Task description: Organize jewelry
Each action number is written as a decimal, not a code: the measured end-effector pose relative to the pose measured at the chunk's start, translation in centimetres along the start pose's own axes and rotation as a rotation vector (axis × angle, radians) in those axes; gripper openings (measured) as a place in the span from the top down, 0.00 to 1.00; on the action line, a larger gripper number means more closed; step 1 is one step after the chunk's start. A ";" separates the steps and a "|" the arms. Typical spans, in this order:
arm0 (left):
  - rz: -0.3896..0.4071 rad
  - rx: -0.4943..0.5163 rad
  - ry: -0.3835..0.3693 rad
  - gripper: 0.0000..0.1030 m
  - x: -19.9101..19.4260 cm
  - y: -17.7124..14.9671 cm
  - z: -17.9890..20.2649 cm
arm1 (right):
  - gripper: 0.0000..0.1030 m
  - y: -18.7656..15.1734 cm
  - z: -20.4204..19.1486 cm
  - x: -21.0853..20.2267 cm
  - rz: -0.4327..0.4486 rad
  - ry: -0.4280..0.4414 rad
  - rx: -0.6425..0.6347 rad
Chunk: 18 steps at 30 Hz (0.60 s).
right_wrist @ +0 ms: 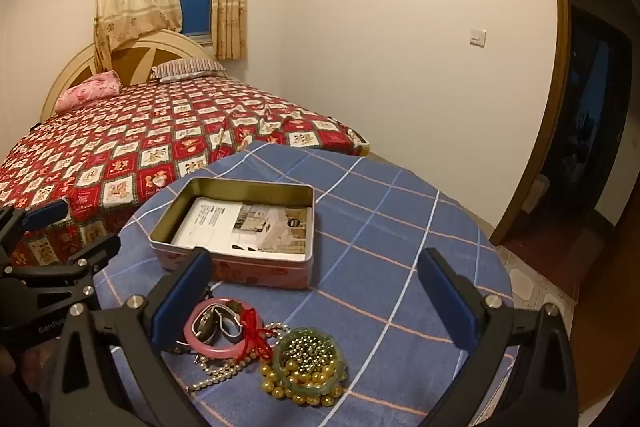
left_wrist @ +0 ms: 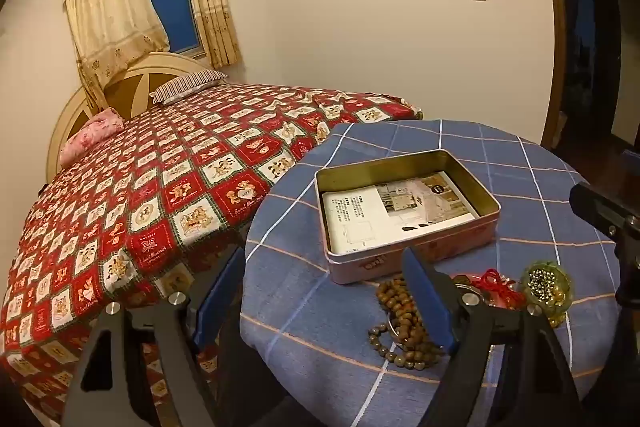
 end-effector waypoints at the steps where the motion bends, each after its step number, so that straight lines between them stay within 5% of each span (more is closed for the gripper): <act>1: -0.003 -0.005 -0.011 0.22 0.0 0.0 0.0 | 0.00 0.0 0.0 0.0 0.001 -0.002 0.001; 18: -0.002 0.016 -0.005 0.22 -0.1 -0.1 0.2 | 0.00 -0.4 0.1 0.3 -0.008 0.007 0.008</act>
Point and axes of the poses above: each gripper's, at about its wrist camera, not at the fingertips, and x roughly the way its jaws point, z to its right, y to its top, the point moved 3 cm from there along x, roughly the way its jaws point, and after that the axes turned 4 degrees about -z, right-handed, at the moved point
